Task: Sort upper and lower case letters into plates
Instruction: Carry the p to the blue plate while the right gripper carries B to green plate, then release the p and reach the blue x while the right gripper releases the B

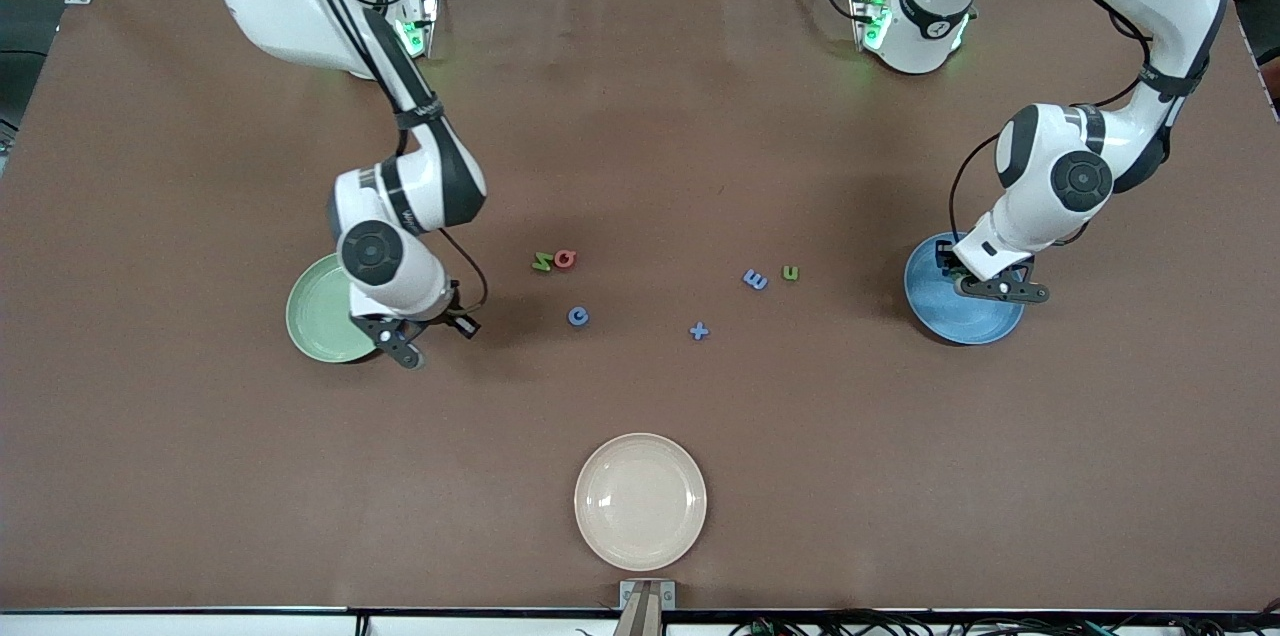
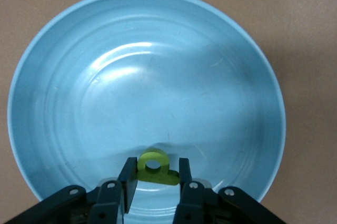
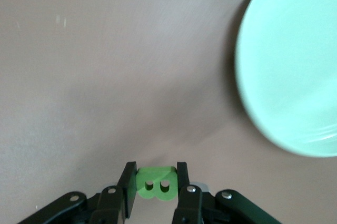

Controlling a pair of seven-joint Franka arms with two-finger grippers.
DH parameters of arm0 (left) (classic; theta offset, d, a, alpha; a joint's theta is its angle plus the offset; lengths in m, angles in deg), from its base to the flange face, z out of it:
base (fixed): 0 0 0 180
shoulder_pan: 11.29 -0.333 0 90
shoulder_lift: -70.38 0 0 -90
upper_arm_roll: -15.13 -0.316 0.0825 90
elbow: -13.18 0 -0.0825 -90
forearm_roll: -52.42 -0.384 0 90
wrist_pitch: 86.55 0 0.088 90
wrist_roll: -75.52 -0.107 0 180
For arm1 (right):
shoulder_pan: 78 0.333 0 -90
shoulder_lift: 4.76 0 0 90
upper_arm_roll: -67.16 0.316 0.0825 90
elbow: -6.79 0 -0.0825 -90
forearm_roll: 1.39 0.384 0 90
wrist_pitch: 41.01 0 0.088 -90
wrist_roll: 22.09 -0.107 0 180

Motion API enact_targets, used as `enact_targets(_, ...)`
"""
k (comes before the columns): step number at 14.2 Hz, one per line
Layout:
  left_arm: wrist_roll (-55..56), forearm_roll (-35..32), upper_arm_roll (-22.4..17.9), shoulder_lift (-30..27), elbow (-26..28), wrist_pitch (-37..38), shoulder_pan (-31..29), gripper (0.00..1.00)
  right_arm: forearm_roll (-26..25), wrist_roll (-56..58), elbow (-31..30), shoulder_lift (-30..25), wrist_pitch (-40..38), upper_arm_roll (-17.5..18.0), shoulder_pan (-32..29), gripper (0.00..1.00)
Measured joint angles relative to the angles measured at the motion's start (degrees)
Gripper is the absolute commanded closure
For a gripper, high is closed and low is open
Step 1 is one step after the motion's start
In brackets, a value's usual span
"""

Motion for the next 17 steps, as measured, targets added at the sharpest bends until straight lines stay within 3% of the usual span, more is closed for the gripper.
enact_targets(6,0.1,-2.3,0.0,0.1,1.2,-0.2,-0.9,0.72,0.0,11.6,-3.0,-5.1,-3.7,-0.3,-7.8,0.98)
enact_targets(7,0.1,-2.3,0.0,0.2,1.3,-0.3,-1.0,0.67,0.0,12.1,-4.3,-5.1,-2.9,-0.3,-8.1,0.98)
enact_targets(10,0.1,-2.3,0.0,0.3,1.4,-0.6,-1.0,0.11,0.0,13.9,-8.1,-5.1,1.0,-0.3,-9.1,0.98)
enact_targets(11,0.1,-2.3,0.0,0.3,1.3,-0.7,-1.0,0.04,0.0,15.0,-9.3,-5.1,2.5,-0.3,-9.7,0.98)
enact_targets(14,0.1,-2.5,0.4,0.1,0.5,-1.4,-1.0,0.01,0.0,17.4,-13.3,-5.2,8.1,-0.3,-11.3,0.98)
enact_targets(17,2.5,-2.5,4.1,-0.6,-2.1,-1.0,-1.0,0.01,0.0,17.7,-16.9,-5.2,13.4,-0.2,-11.6,0.96)
